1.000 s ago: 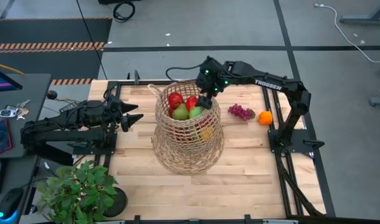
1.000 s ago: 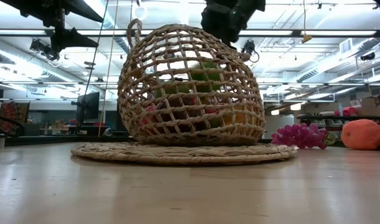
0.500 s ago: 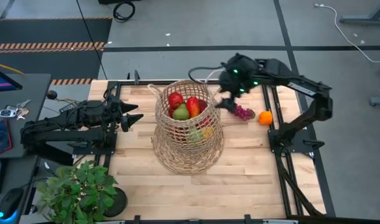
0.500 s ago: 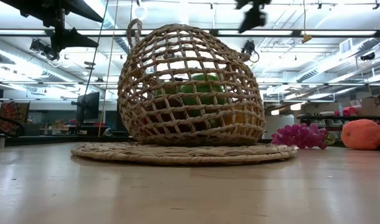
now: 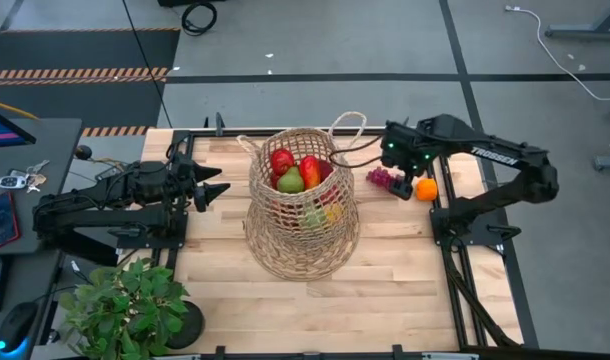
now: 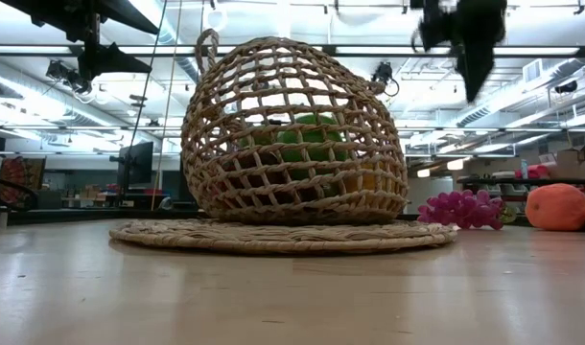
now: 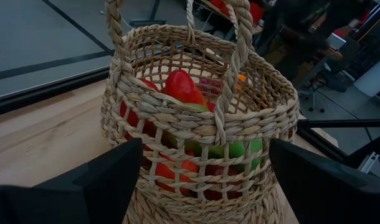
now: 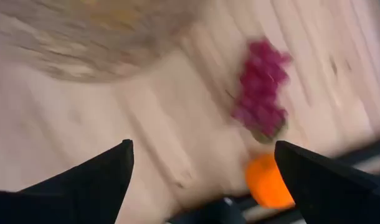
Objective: Build produce basket
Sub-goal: Put the orange into the brown basket
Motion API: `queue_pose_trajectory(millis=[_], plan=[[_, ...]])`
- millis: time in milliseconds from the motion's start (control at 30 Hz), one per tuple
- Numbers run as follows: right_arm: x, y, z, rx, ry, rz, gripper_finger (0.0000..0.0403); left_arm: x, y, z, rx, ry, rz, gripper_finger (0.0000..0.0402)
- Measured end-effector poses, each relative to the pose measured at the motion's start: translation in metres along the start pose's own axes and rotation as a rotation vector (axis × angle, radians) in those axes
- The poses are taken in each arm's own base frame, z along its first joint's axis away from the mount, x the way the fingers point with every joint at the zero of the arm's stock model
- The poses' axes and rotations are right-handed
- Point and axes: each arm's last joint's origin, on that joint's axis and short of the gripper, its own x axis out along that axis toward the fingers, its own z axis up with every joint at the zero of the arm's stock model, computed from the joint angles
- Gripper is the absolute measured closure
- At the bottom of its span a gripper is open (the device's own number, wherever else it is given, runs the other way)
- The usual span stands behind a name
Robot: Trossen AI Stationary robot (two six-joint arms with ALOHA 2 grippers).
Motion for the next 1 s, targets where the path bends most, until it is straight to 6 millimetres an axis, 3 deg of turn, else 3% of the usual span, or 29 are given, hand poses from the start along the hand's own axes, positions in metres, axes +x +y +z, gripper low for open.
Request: queue_pose_trajectory(millis=[167, 333, 500, 633, 1000], plan=[[0.046, -0.028, -0.013, 0.236, 0.126, -0.048, 0.0012, 0.000, 0.000, 0.000, 0.000, 0.000, 0.000, 0.0044], [0.074, -0.046, -0.035, 0.495, 0.126, -0.079, 0.0017, 0.000, 0.000, 0.000, 0.000, 0.000, 0.000, 0.0044], [0.082, -0.059, -0.057, 0.745, 0.067, -0.223, 0.0018, 0.000, 0.000, 0.000, 0.000, 0.000, 0.000, 0.0044], [0.087, -0.064, -0.060, 0.899, -0.025, -0.237, 0.0018, 0.000, 0.000, 0.000, 0.000, 0.000, 0.000, 0.0044], [0.107, -0.059, -0.080, 1.115, -0.146, -0.446, 0.0020, 0.000, 0.000, 0.000, 0.000, 0.000, 0.000, 0.0044]])
